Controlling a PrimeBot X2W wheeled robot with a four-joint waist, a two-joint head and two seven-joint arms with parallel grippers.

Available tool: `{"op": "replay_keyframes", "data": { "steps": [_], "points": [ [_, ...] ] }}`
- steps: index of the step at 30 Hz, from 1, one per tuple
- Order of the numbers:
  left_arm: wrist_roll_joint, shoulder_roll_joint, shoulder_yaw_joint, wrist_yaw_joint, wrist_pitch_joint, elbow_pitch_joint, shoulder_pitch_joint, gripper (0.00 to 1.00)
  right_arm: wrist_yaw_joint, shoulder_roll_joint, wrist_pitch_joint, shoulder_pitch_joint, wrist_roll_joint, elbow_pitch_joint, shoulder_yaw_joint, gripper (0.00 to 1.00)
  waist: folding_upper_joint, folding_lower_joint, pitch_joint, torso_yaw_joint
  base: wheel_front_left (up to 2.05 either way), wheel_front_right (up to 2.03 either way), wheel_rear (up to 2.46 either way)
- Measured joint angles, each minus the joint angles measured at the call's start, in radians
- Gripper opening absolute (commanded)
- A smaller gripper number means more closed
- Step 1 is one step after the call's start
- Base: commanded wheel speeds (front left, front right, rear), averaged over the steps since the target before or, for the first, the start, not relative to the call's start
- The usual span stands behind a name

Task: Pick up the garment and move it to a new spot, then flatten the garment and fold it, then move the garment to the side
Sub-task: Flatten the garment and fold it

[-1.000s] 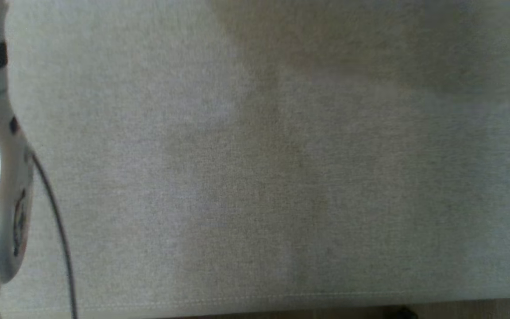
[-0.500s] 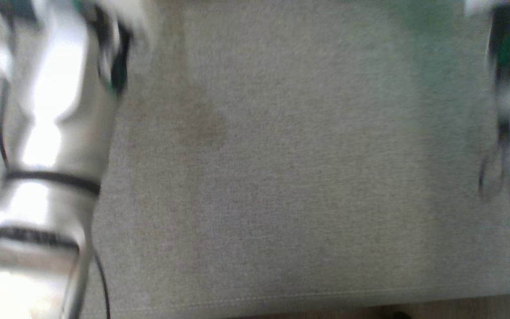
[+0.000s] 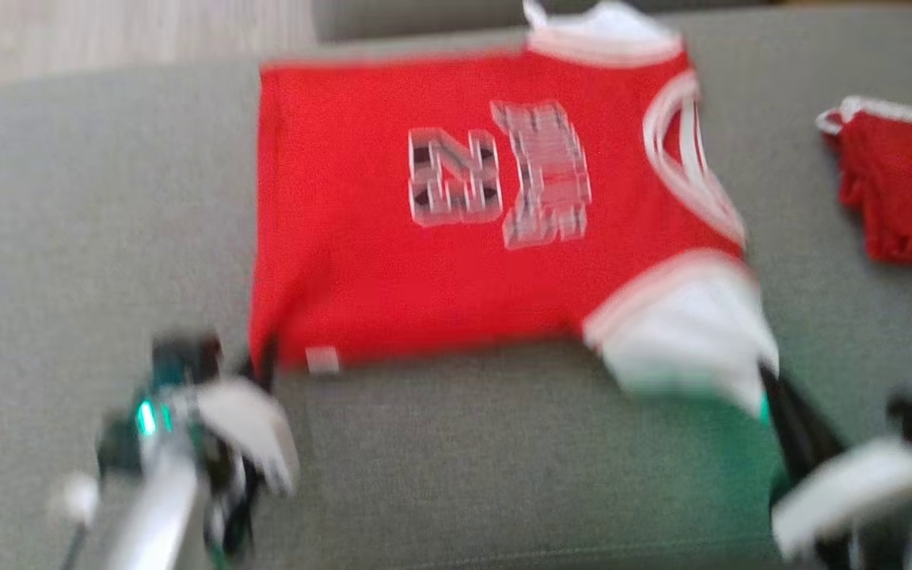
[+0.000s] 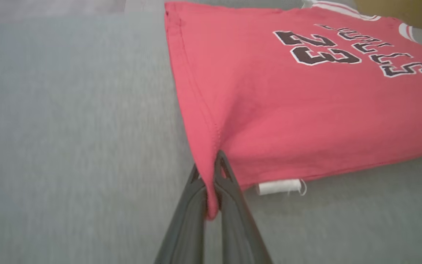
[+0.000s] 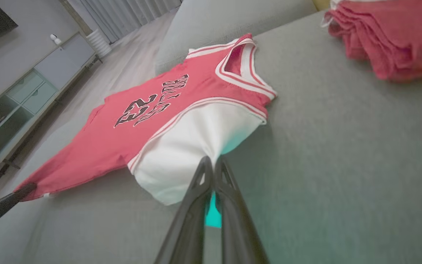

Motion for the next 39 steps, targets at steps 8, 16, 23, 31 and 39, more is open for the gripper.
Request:
{"op": "replay_keyframes", "data": {
  "steps": [8,16,23,31,39],
  "points": [
    [-0.07,0.021,0.0,0.142,0.195,-0.533,0.505,0.0,0.0,0.14,0.125,0.406,-0.047,-0.274,-0.143,0.0,0.0,-0.0001,-0.055,0.024,0.0,0.0,0.0],
    [-0.075,0.042,0.004,0.197,0.351,-0.715,0.462,0.0,0.0,0.143,0.222,0.208,-0.08,-0.293,-0.185,0.0,0.0,0.0,0.004,0.032,0.0,0.0,0.0],
    [-0.075,0.015,-0.01,0.199,0.425,-0.651,0.265,0.0,0.0,0.1,0.306,-0.012,-0.123,-0.193,-0.138,0.0,0.0,0.0,0.053,0.046,0.0,0.0,0.0],
    [-0.081,-0.003,-0.015,0.199,0.465,-0.526,0.149,0.0,0.0,0.036,0.335,-0.191,-0.16,-0.053,-0.103,0.0,0.0,0.0,0.088,0.054,0.0,0.0,0.0],
    [-0.082,-0.003,-0.03,0.185,0.517,-0.454,0.07,0.0,0.0,-0.056,0.359,-0.348,-0.193,0.114,-0.02,0.0,0.0,0.0,0.099,0.07,0.0,0.0,0.0]
  ]
}}
